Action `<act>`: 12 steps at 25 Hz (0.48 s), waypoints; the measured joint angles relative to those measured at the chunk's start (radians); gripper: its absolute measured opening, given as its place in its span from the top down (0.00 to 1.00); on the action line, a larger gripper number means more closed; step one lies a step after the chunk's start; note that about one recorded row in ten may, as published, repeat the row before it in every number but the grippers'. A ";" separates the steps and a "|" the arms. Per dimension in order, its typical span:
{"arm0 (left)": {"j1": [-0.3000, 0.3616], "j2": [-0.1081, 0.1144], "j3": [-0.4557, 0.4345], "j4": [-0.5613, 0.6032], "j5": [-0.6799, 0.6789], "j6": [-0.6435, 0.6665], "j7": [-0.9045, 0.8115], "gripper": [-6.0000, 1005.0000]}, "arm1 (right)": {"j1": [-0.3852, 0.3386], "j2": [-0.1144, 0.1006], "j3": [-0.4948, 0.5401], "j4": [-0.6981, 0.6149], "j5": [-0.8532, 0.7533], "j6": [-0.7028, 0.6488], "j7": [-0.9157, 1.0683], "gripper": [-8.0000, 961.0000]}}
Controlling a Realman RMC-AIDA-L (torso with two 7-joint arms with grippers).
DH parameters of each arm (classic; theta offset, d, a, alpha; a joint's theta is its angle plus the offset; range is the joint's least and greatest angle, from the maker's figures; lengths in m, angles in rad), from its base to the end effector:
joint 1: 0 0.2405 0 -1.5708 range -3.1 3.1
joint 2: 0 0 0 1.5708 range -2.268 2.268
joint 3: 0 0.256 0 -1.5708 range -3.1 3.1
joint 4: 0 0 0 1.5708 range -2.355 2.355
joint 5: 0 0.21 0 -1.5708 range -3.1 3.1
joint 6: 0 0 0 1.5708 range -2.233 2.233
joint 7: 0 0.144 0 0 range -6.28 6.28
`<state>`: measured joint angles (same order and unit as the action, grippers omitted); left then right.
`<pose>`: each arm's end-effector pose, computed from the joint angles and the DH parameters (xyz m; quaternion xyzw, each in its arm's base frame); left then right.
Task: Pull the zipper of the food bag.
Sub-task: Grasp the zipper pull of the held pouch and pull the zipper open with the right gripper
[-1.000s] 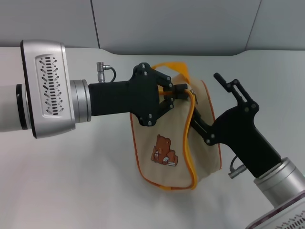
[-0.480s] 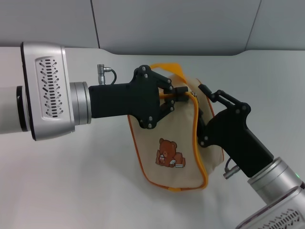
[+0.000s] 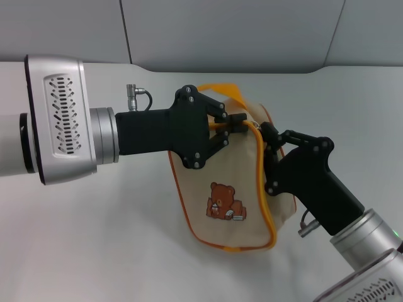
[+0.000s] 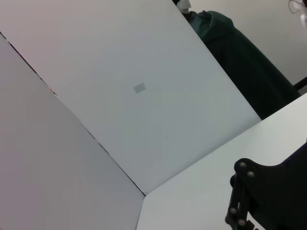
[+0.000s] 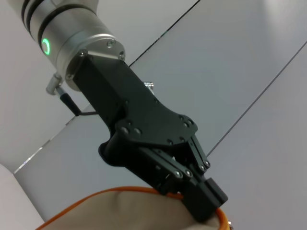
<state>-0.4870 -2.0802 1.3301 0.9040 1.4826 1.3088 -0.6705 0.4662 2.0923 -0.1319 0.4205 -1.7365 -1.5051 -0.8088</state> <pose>-0.1636 0.3459 -0.0297 -0.9129 0.2656 -0.2283 0.2095 0.2320 0.2576 -0.0938 -0.7712 -0.1890 0.2314 0.5622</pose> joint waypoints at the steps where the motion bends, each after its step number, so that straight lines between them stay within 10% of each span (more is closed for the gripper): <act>1: 0.000 0.000 -0.001 -0.001 -0.004 -0.003 0.000 0.93 | 0.000 0.000 0.000 0.000 0.000 0.000 0.000 0.96; 12: -0.006 0.000 -0.003 -0.017 -0.026 -0.045 -0.013 0.93 | -0.191 -0.003 -0.014 -0.003 0.000 -0.030 -0.076 0.99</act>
<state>-0.4927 -2.0802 1.3268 0.8867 1.4563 1.2636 -0.6837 0.2747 2.0895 -0.1462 0.4180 -1.7365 -1.5351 -0.8852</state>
